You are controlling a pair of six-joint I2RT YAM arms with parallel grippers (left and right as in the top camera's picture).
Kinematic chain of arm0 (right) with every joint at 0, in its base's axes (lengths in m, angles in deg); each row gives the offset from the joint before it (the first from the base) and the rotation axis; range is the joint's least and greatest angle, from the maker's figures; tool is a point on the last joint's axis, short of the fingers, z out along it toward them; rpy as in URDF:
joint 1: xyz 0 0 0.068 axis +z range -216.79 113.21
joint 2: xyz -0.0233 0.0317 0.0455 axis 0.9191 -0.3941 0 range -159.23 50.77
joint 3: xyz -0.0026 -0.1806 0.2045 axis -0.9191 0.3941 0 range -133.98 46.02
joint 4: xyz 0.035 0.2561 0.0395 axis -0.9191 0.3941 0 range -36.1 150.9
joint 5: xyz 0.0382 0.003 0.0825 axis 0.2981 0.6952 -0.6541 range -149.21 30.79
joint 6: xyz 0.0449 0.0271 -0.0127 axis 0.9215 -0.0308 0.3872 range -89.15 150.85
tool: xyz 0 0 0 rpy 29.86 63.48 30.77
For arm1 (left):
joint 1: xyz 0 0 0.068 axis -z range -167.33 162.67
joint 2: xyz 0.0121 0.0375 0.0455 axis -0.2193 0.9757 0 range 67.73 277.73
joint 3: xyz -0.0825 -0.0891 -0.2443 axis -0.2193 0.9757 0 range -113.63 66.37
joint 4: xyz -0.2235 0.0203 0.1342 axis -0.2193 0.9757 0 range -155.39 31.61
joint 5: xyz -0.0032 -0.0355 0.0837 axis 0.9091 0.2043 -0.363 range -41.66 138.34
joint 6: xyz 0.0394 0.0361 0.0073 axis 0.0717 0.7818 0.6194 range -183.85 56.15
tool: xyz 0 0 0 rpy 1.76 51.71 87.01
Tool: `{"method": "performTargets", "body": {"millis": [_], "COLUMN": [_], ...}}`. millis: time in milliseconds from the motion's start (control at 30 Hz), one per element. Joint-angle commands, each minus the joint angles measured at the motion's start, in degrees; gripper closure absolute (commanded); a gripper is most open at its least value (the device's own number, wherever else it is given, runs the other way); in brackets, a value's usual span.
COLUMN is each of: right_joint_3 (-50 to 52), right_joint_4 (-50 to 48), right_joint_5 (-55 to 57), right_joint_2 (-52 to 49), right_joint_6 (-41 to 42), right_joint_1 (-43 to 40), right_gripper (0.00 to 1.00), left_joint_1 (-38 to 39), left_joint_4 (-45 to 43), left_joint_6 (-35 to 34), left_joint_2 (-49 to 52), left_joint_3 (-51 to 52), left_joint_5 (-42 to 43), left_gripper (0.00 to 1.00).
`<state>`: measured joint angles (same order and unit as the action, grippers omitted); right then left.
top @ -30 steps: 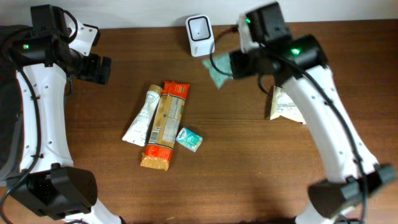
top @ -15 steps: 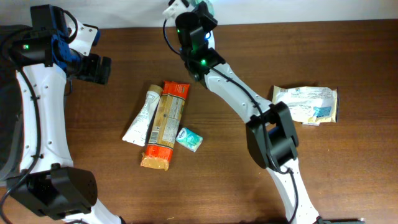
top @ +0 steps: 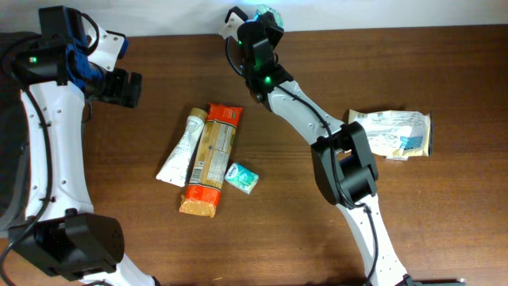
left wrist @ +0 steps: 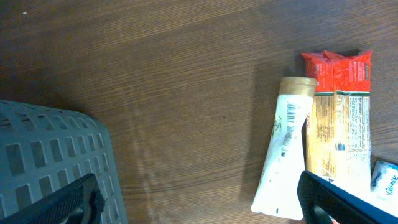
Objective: Scan the item barcode
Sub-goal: 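Hold the mint-green pack in front of the white scanner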
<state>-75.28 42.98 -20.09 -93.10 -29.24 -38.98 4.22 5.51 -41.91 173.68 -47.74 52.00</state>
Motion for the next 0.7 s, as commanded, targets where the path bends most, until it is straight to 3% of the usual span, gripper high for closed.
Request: {"method": "performTargets", "body": {"millis": [0, 133, 200, 300, 433, 467, 600, 667], "right_joint_3": [-1.14, -1.14, -1.14, -1.14, -1.14, -1.14, -1.14, -1.14], "right_joint_4": [-0.48, -0.42, 1.31, 10.93, 34.91, 44.7, 67.04, 75.89], "right_joint_5": [-0.52, 0.39, 0.28, -0.81, -13.77, -20.24, -27.43, -33.14], "right_joint_2": [0.37, 3.08, 6.43, 12.15, 22.05, 26.21, 34.18, 35.89], "right_joint_6": [1.01, 11.56, 13.03, 21.94, 42.82, 49.92, 62.05, 64.28], "right_joint_1": [0.83, 0.83, 1.18, 2.1, 1.9, 1.16, -2.69, -6.51], "right_gripper": [0.96, 0.96, 0.96, 0.96, 0.96, 0.96, 0.96, 0.96], "left_joint_1": [-0.24, -0.24, -0.24, -0.24, -0.24, -0.24, -0.24, -0.24], "left_joint_4": [-0.07, -0.07, -0.07, -0.07, -0.07, -0.07, -0.07, -0.07], "left_joint_6": [0.9, 0.9, 0.9, 0.9, 0.9, 0.9, 0.9, 0.9], "left_joint_2": [-0.92, -0.92, -0.92, -0.92, -0.92, -0.92, -0.92, -0.92], "left_joint_3": [-0.37, -0.37, -0.37, -0.37, -0.37, -0.37, -0.37, -0.37], "left_joint_5": [0.59, 0.59, 0.59, 0.59, 0.59, 0.59, 0.59, 0.59], "left_gripper": [0.01, 0.01, 0.01, 0.01, 0.01, 0.01, 0.01, 0.01]}}
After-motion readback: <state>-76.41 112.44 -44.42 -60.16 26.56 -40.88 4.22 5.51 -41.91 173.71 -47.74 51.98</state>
